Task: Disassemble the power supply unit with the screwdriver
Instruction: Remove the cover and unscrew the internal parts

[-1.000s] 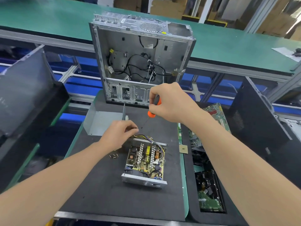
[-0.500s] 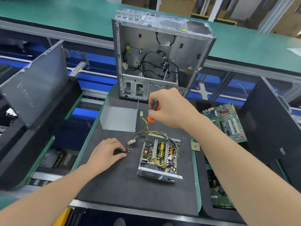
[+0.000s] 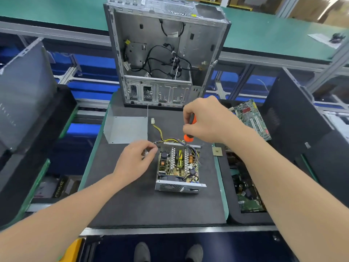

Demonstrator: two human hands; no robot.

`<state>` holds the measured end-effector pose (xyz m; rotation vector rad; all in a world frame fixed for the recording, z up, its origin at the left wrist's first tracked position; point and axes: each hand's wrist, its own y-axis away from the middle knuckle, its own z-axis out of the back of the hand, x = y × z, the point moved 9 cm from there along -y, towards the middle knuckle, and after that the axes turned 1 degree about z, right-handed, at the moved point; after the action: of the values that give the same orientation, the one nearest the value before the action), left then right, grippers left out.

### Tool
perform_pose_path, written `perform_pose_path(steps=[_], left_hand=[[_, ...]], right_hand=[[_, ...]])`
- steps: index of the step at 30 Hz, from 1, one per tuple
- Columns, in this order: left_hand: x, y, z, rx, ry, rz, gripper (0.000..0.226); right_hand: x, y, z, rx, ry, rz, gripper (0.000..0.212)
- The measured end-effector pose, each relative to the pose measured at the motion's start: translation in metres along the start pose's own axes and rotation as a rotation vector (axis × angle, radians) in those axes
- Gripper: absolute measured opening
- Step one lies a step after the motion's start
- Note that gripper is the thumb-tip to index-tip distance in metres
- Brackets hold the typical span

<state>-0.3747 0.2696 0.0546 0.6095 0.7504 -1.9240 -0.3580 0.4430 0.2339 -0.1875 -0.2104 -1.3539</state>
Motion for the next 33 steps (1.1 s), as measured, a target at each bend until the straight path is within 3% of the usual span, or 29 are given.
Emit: perform_pose_path(steps=[7, 14, 22, 25, 30, 33], left_hand=[[-0.104, -0.017, -0.052, 0.203, 0.191, -0.139, 0.015], [-0.136, -0.003, -0.114, 0.522, 0.159, -0.146, 0.025], [-0.119, -0.003, -0.122, 0.493, 0.221, -0.039, 0.038], [-0.121, -0.004, -0.119, 0.443, 0.197, -0.093, 0.052], [-0.132, -0.005, -0.118, 0.410, 0.161, -0.231, 0.029], [-0.131, -0.007, -0.120, 0.403, 0.124, -0.235, 0.028]], right_hand=[[-0.050, 0.040, -0.007, 0.103, 0.034, -0.069, 0.012], [-0.084, 0.069, -0.048, 0.183, -0.066, -0.111, 0.005], [-0.088, 0.076, -0.057, 0.143, -0.145, -0.053, 0.005], [-0.088, 0.076, -0.059, 0.138, -0.154, -0.043, 0.009], [-0.089, 0.077, -0.065, 0.132, -0.137, -0.035, 0.009], [-0.090, 0.077, -0.067, 0.129, -0.137, -0.031, 0.008]])
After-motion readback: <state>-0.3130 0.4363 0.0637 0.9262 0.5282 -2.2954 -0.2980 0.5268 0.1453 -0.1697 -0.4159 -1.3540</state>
